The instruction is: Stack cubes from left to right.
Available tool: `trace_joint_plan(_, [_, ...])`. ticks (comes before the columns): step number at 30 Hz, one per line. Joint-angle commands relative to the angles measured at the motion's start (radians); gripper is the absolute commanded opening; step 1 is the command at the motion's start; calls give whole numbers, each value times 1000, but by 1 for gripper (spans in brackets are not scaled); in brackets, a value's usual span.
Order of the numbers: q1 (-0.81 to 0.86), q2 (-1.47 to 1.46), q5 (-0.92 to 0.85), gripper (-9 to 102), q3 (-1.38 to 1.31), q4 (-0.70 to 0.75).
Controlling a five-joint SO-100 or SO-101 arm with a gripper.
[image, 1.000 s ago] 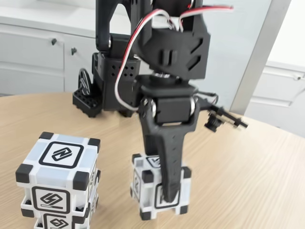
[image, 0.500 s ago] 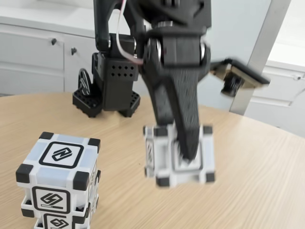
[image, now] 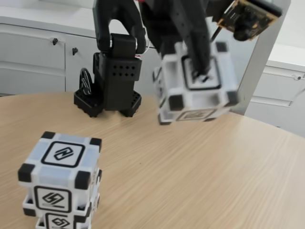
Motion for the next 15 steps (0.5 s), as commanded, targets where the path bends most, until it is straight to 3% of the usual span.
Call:
trace_joint_plan(1, [-5,3,12,12,-190,133])
trace_joint_plan(8, [-5,-186,34,11,-577,499])
trace_joint_plan(15, [14,-486,41,11,-834,601])
